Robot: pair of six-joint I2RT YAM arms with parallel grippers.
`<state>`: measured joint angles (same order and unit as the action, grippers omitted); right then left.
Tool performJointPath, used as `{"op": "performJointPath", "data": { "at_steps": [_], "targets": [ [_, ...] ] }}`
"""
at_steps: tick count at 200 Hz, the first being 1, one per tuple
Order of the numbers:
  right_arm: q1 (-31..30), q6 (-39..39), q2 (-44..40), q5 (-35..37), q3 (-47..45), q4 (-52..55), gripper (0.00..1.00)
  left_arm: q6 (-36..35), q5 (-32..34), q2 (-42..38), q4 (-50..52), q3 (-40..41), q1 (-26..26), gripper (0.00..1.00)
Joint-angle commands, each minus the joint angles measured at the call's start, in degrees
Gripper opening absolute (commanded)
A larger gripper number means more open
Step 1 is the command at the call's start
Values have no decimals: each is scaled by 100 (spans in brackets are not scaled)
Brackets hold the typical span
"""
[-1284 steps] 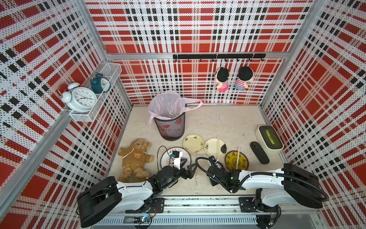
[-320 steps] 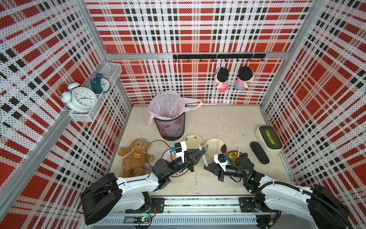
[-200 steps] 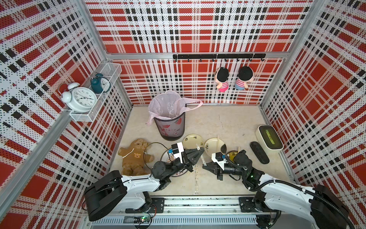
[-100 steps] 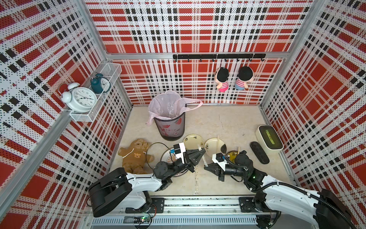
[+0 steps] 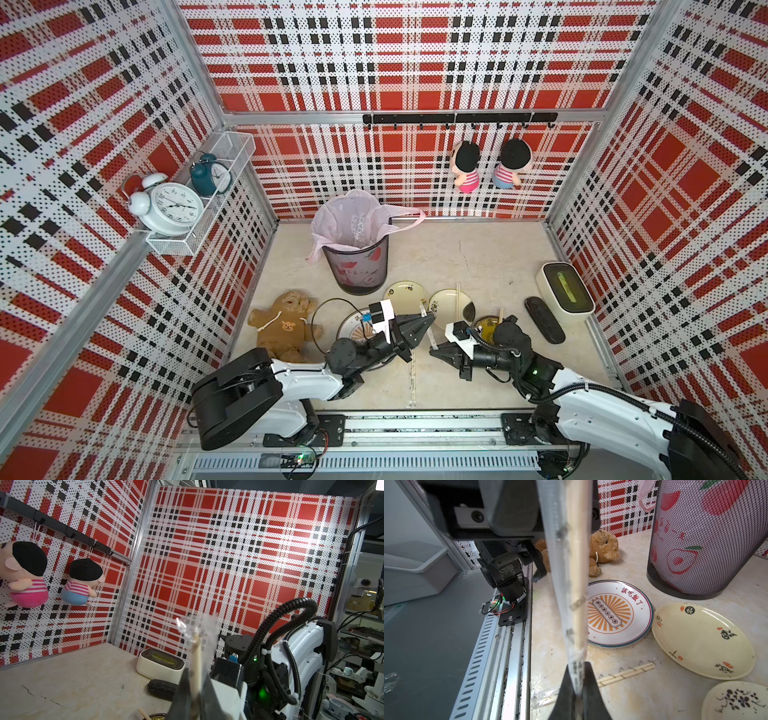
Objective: Remove the packaging of disposable chopsticks
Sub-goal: Remove the packet bag from the disposable chopsticks.
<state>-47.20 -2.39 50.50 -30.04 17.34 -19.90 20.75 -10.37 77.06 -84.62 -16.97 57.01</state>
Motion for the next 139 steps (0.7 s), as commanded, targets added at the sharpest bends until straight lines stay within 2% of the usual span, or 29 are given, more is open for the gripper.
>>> {"op": "performJointPath", "data": {
  "at_steps": [1, 72, 139],
  "targets": [
    [4, 134, -429, 1, 881, -2143, 0, -63, -581, 338, 2203, 370, 249, 10],
    [0, 140, -342, 2, 975, -2065, 0, -54, -520, 375, 2204, 430, 275, 10],
    [4, 87, -449, 336, 399, -1857, 0, -133, -802, -68, 2356, 321, 275, 13]
  ]
}}
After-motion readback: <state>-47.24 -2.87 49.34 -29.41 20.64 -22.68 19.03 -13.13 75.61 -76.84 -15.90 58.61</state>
